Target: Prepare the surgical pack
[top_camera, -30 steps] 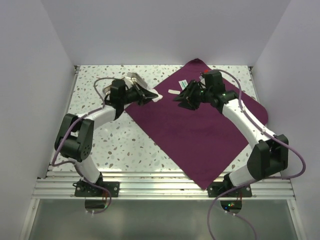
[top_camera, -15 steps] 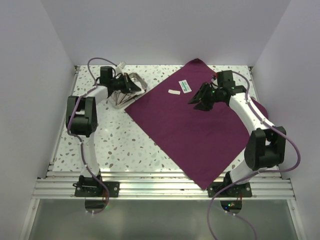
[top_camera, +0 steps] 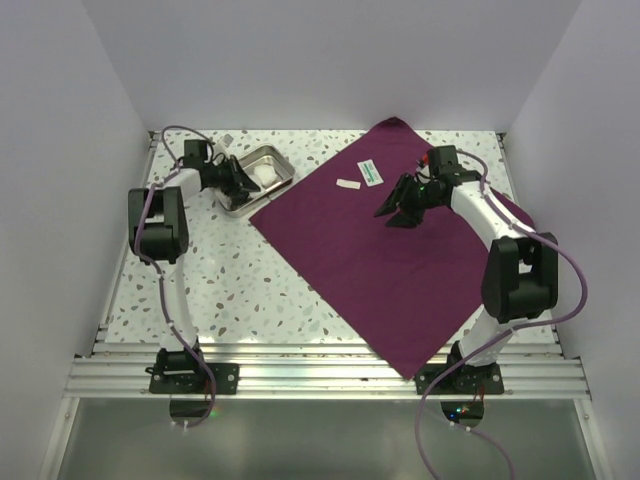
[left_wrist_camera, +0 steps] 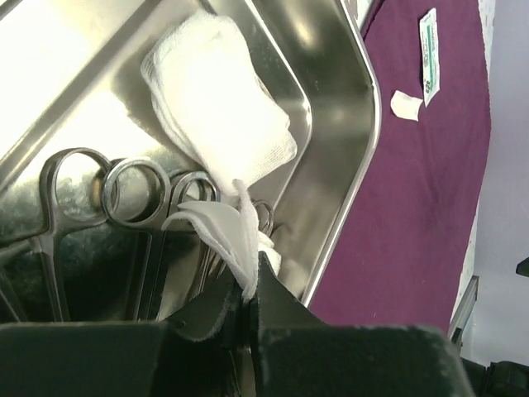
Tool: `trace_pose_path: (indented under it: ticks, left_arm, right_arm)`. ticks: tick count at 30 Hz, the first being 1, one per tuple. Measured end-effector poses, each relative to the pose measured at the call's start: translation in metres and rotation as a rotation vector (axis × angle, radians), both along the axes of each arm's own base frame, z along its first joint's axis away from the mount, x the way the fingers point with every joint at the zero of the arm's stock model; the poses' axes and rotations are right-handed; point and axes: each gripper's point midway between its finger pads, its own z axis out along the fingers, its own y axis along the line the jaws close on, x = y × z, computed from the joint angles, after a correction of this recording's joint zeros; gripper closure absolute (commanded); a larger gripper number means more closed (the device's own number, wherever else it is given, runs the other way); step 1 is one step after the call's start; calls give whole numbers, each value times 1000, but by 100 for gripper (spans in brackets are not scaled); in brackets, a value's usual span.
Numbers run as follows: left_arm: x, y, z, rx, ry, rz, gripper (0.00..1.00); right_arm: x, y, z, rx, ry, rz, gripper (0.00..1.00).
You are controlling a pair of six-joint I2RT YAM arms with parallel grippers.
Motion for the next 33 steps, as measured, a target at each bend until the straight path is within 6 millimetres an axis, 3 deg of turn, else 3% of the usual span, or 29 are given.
trace_pose_path:
  ticks: [1,2,5,12,13,14,18,27,33]
  left_arm:
    - [1,0,0,5,2,-1,88]
    - [3,0,1,10,3,0,74]
    - [9,2,0,28,8,11,58]
    - [9,9,-3,81,55,56,41]
    - [10,11,-1,93,56,66,25]
    - [9,13,0,108,57,73,1]
    - [8,17,21,133,51,103,0]
    - [-3,25,47,192,62,148,0]
    - [-9,25,73,254,35,173,0]
  right_arm:
    - [0,0,-1,0,3,0,52]
    - [0,0,-2,0,5,0,52]
    - [1,0,-3,0,4,0,52]
    - [4,1,-4,1,-2,-1,53]
    - [4,1,-4,1,-3,-1,52]
    - [4,1,-3,2,-5,-1,52]
    - [9,3,-4,5,-18,-4,52]
    - [34,25,-19,11,-34,5,52]
    - [60,33,-22,-1,-74,-7,53]
